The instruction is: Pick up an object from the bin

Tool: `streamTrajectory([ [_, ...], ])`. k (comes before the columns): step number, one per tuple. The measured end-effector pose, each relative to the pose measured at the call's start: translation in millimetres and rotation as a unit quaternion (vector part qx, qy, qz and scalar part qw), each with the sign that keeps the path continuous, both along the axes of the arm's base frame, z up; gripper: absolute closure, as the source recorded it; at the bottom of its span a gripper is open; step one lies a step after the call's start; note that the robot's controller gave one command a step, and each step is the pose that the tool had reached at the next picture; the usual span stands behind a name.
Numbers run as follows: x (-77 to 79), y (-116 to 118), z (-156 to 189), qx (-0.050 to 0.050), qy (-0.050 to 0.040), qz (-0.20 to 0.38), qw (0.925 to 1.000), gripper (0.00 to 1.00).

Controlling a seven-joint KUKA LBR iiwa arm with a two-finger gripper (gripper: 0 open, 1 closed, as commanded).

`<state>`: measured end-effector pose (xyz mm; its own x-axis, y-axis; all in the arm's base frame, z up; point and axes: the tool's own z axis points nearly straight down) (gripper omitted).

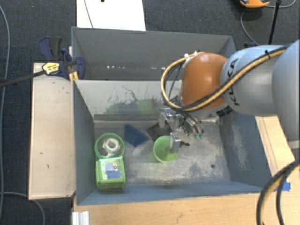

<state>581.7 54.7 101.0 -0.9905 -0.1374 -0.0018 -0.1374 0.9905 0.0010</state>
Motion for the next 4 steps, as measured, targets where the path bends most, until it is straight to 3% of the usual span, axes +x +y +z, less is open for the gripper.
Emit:
streamTrajectory([
  [1, -7.5, -9, -26, 0.002, -0.0007, -0.036, 0.9994, 1.0],
  [2, -7.5, -9, -26, 0.002, -0.0007, -0.036, 0.9993, 1.0],
  [3, 5.7, -10, 65, 0.002, -0.002, -0.032, 0.9995, 1.0],
  [4, 5.7, -10, 65, 0.002, -0.0019, -0.033, 0.9994, 1.0],
])
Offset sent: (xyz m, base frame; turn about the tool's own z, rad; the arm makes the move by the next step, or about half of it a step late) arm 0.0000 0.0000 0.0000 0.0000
